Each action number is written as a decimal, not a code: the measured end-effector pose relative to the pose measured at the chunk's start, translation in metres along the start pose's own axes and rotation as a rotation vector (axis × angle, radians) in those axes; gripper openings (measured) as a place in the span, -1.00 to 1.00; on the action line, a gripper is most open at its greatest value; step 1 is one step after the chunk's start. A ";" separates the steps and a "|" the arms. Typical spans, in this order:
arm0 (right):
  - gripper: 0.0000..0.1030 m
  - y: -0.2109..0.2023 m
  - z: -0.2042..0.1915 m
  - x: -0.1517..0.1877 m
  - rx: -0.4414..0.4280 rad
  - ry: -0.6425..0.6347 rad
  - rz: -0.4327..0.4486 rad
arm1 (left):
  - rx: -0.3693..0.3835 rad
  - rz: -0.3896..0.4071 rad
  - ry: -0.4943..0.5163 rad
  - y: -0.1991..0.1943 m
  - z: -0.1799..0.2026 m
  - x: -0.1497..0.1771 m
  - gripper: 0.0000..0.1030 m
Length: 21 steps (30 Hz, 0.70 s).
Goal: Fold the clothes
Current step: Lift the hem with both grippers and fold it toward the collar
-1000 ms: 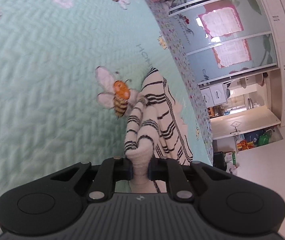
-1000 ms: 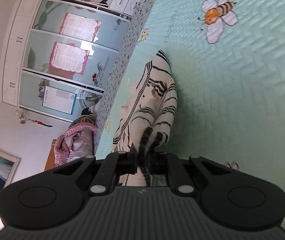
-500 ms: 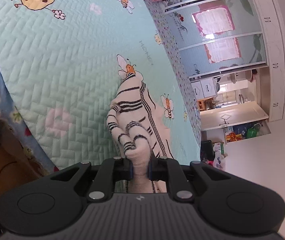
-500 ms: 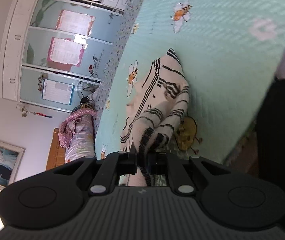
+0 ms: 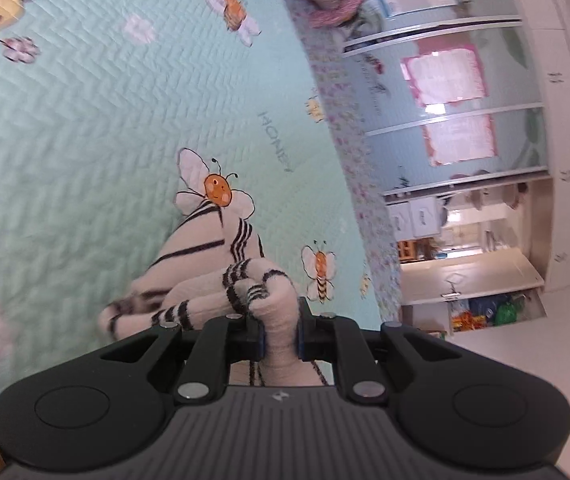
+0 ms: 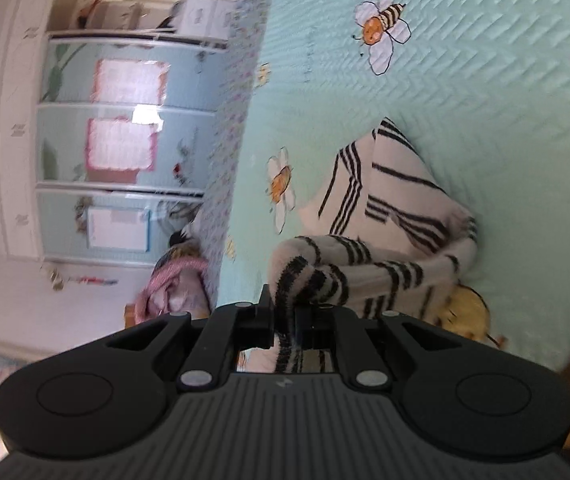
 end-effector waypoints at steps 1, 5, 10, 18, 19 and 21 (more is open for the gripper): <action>-0.80 0.011 -0.004 -0.005 0.010 0.014 0.007 | -0.013 -0.009 -0.011 0.011 0.000 -0.005 -0.74; -0.80 0.063 -0.015 -0.029 0.061 0.084 0.035 | -0.056 -0.036 -0.054 0.069 0.004 -0.023 -0.73; -0.78 0.134 -0.018 -0.065 0.148 0.176 0.081 | -0.138 -0.089 -0.090 0.143 0.005 -0.045 -0.69; -0.46 0.222 0.005 -0.115 0.112 0.137 0.025 | -0.112 -0.178 -0.035 0.200 -0.014 -0.063 -0.47; -0.46 0.221 0.010 -0.117 0.092 0.128 0.013 | -0.096 -0.188 -0.021 0.202 -0.015 -0.064 -0.45; -0.43 0.210 0.011 -0.114 0.028 0.088 -0.009 | -0.043 -0.192 0.006 0.194 -0.016 -0.063 -0.31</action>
Point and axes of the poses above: each gripper's, at about its wrist camera, not at the fingertips, and y roughly the way its jaws point, z to its right, x to its underside, the point moved 2 cm from there along y, roughly the way its jaws point, and after that the axes turned 14 degrees about y, right-handed, at the moved point
